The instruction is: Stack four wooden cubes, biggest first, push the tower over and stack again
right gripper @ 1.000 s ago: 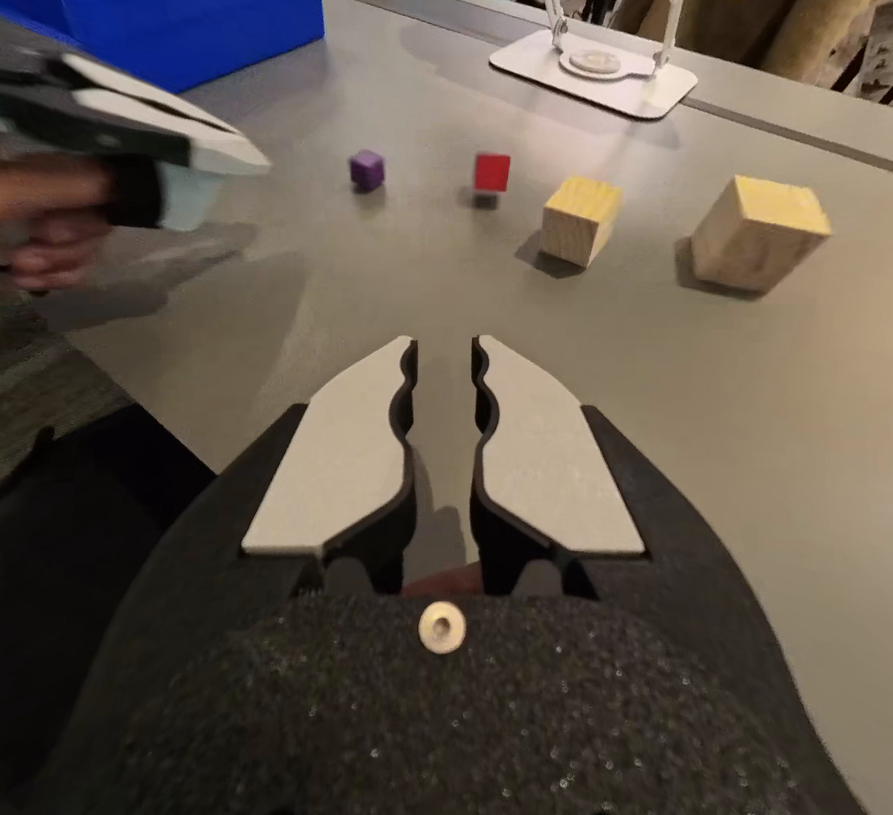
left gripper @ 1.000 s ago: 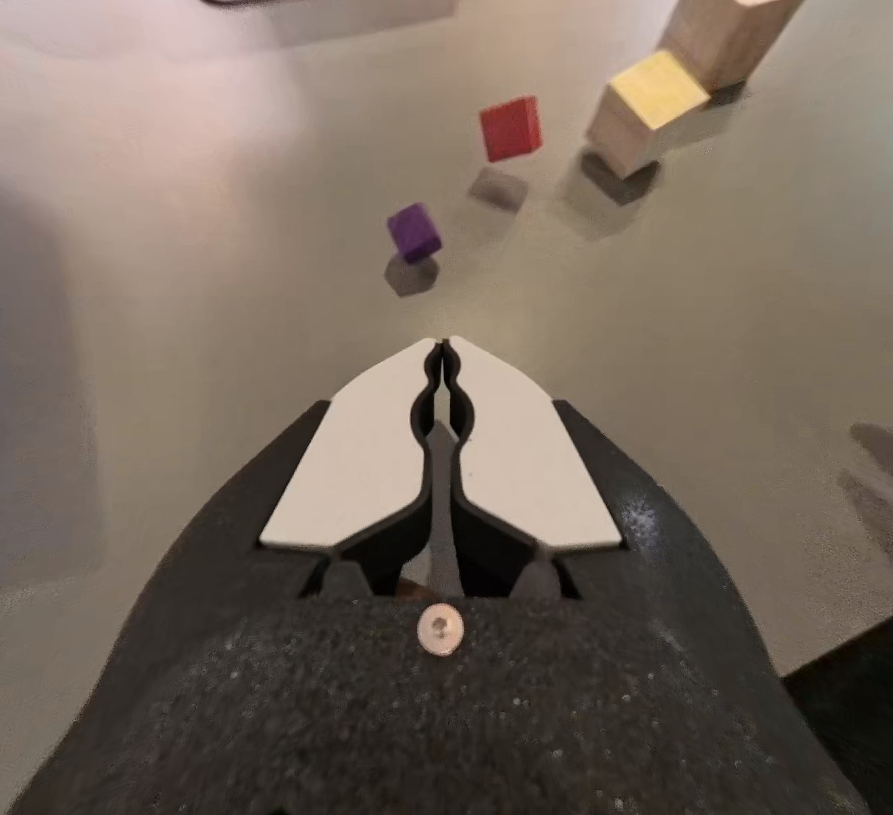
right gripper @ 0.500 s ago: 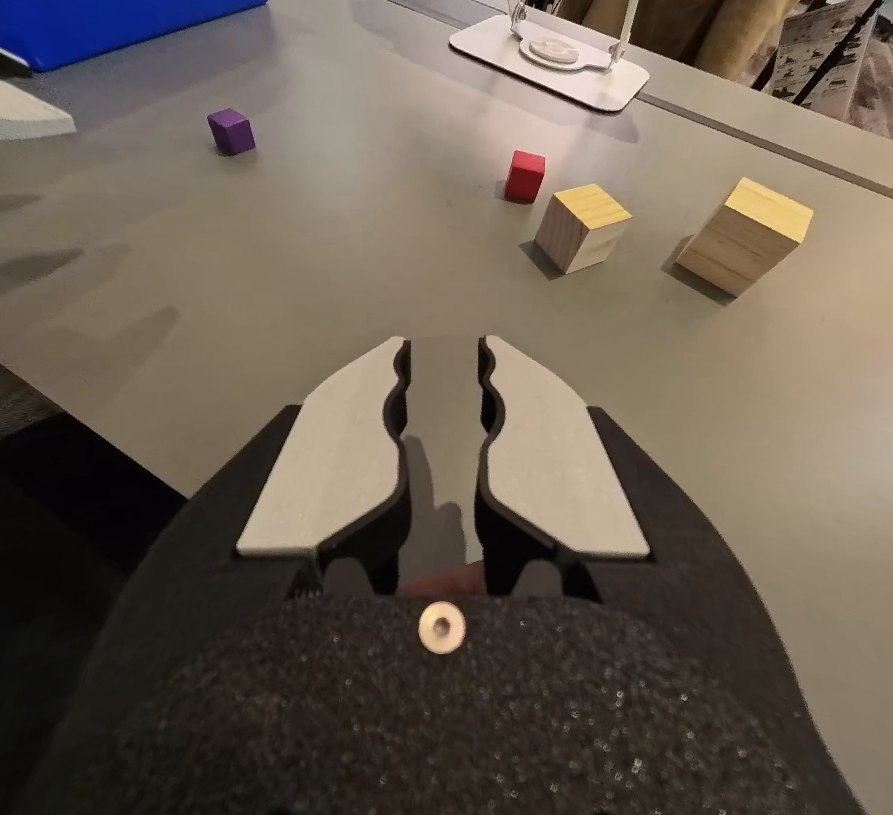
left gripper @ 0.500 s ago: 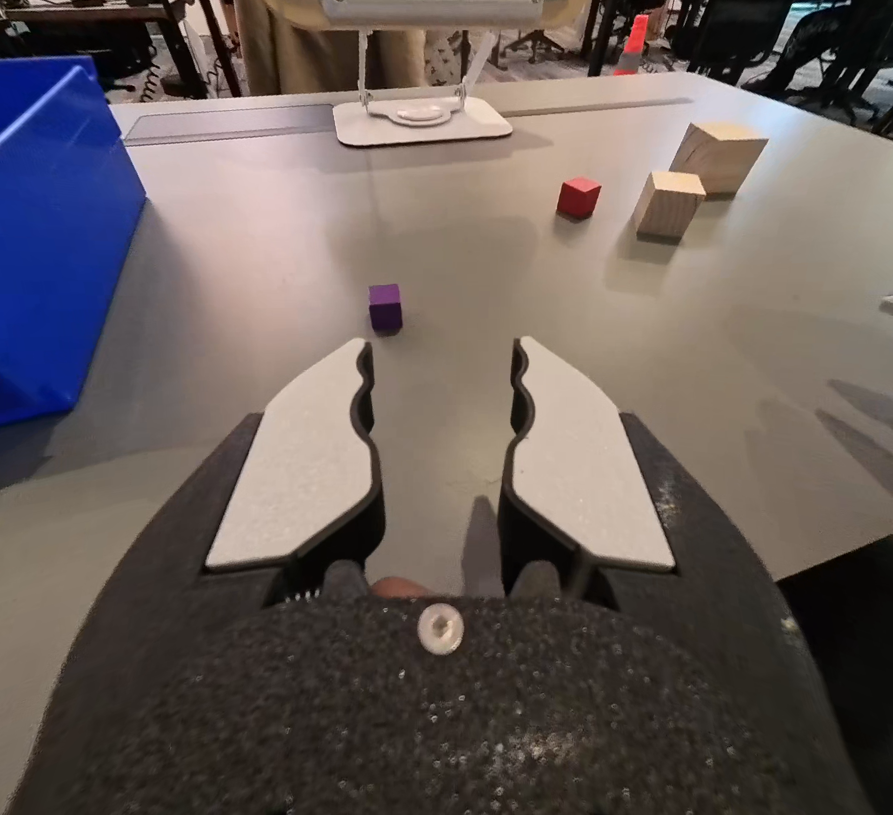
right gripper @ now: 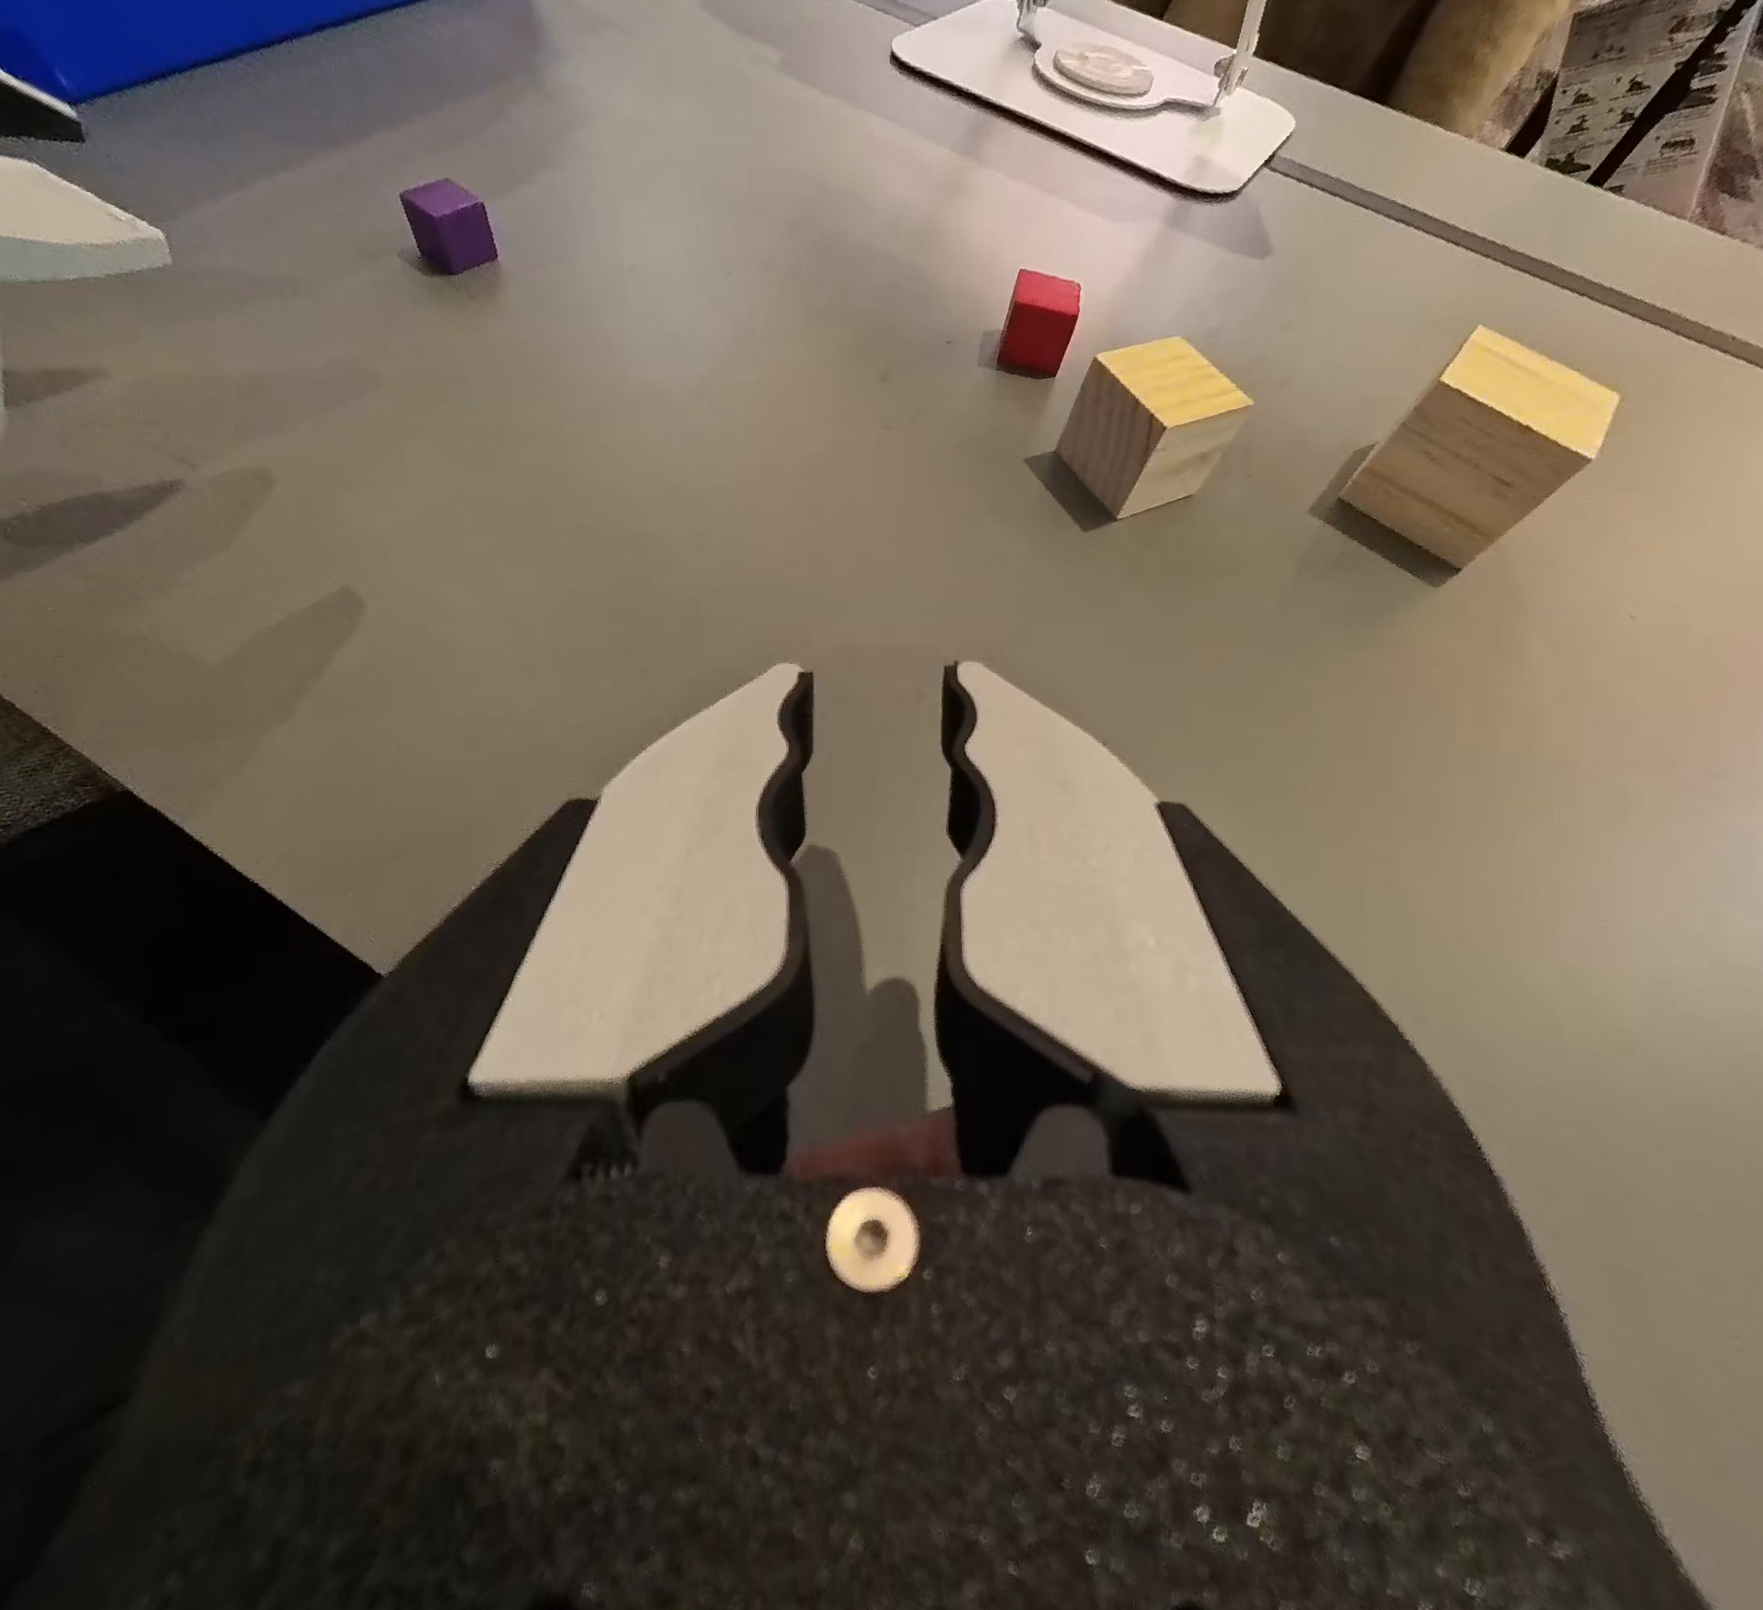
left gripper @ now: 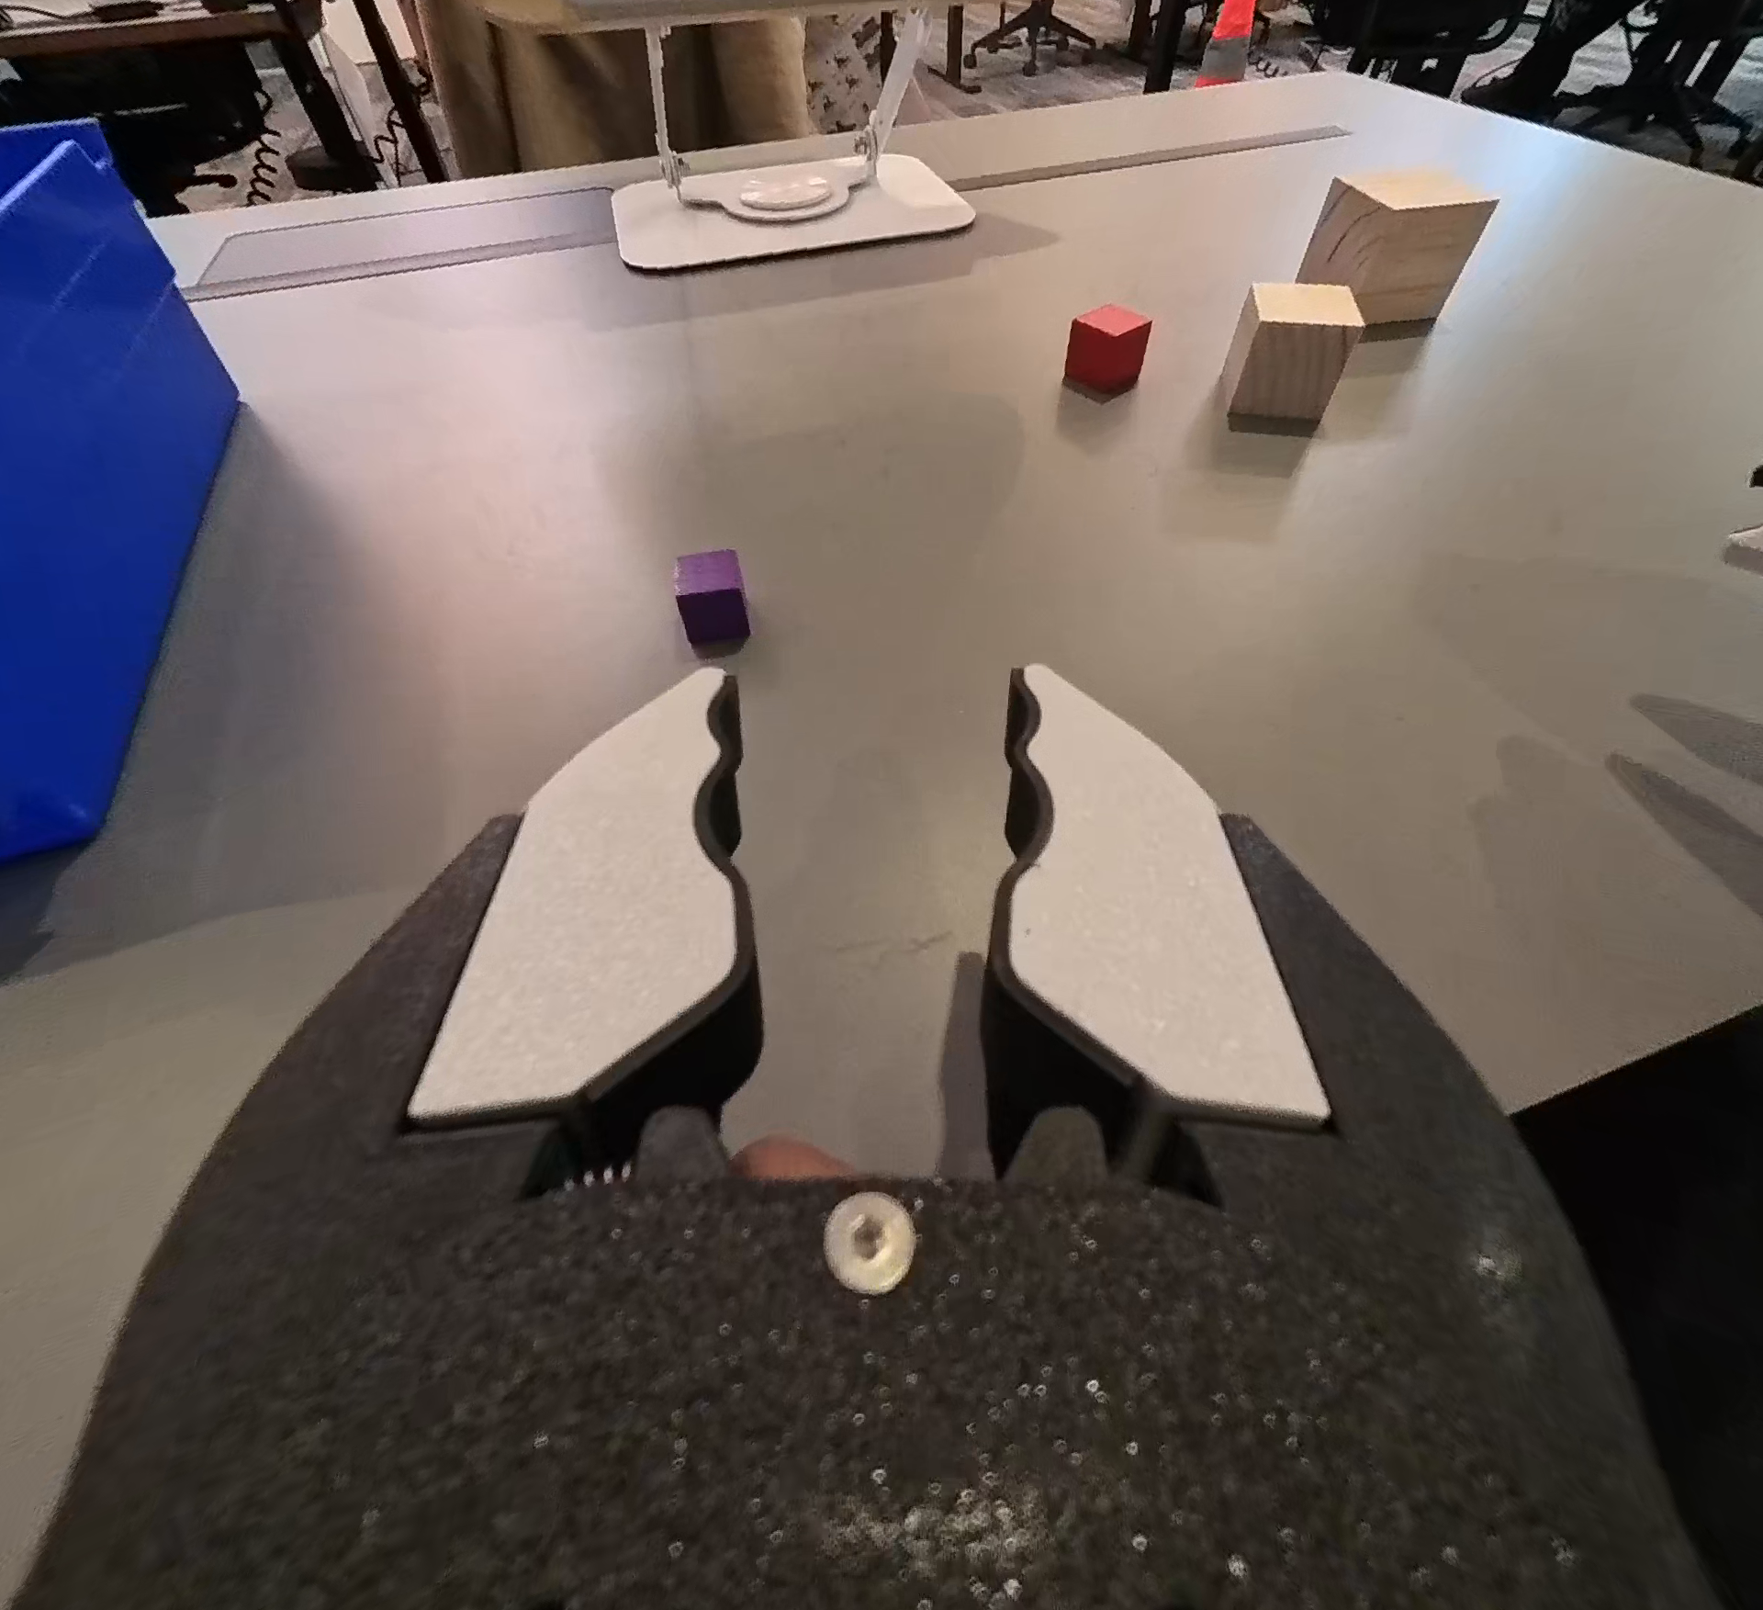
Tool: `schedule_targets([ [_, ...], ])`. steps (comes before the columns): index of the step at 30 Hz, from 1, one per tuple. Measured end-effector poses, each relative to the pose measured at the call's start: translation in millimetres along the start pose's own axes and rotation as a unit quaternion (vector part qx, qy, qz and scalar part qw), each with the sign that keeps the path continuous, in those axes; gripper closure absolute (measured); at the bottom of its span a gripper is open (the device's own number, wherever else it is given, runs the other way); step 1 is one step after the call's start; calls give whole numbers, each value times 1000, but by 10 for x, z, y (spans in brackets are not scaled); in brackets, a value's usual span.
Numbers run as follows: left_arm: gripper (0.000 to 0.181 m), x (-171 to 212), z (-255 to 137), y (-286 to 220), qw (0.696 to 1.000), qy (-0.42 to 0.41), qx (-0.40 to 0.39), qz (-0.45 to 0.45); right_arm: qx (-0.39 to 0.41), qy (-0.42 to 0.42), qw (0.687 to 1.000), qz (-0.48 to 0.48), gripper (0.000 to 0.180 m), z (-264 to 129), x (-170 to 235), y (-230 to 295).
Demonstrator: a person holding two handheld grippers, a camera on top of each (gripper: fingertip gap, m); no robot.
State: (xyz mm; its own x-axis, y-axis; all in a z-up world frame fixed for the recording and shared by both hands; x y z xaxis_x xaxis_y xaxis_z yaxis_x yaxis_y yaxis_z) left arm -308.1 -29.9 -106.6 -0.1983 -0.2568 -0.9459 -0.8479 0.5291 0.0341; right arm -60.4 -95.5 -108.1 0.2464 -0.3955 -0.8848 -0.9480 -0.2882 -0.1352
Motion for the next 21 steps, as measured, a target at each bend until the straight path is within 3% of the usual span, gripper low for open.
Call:
schedule_targets([
  [14, 129, 18, 20, 10, 1000, 13, 6, 0, -11, 10, 1000, -21, 154, 47, 40, 40],
  [17, 130, 23, 23, 6, 1000, 15, 9, 0, -13, 40, 993, -115, 145, 62, -115, -167],
  [19, 130, 28, 26, 3, 1000, 17, 10, 1, 11, 54, 984, -172, 126, 122, -377, -556],
  [21, 130, 21, 35, -2, 1000, 17, 12, 2, -14, 86, 969, -233, 120, 281, -614, -982],
])
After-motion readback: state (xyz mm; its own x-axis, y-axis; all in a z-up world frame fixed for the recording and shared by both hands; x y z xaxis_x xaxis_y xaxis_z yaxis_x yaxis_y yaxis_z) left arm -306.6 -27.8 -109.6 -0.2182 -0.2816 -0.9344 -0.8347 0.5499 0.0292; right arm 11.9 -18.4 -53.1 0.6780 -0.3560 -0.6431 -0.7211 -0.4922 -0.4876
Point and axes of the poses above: each gripper's, where its closed fingertips meet, z out along the fingers, x out of its underside, y = z × x across the jaws, the point moved 6 cm from there along -z, back along the fingers, and after that the axes turned 1 degree about y, right-handed, at the moved point
